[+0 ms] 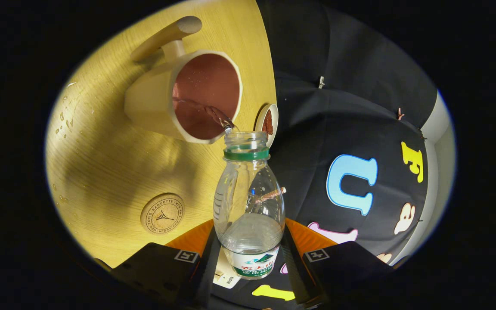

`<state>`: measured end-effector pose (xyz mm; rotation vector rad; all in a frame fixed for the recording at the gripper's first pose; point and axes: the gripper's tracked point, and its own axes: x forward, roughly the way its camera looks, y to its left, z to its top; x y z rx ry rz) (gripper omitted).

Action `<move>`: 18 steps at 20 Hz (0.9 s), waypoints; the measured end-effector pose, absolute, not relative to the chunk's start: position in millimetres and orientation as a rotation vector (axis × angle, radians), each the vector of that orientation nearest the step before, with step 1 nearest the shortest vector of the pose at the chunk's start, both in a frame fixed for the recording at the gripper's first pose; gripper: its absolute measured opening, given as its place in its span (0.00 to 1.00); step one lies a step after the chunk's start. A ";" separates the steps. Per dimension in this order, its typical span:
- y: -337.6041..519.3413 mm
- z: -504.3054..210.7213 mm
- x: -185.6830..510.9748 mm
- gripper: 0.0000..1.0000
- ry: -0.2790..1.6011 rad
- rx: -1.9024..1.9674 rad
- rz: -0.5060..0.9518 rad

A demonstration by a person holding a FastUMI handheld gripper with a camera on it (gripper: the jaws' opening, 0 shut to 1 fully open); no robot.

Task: Take the bottle from table, then pour the juice into the cup, finally place the bottle on the coaster

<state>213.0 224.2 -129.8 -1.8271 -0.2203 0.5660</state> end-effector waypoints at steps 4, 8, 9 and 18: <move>230.6 -126.0 209.6 0.74 -0.261 -1.866 0.578; 232.9 -124.9 209.6 0.74 -0.280 -1.902 0.582; 233.1 -123.5 208.8 0.74 -0.285 -1.909 0.582; 237.3 -119.1 211.3 0.74 -0.336 -1.982 0.586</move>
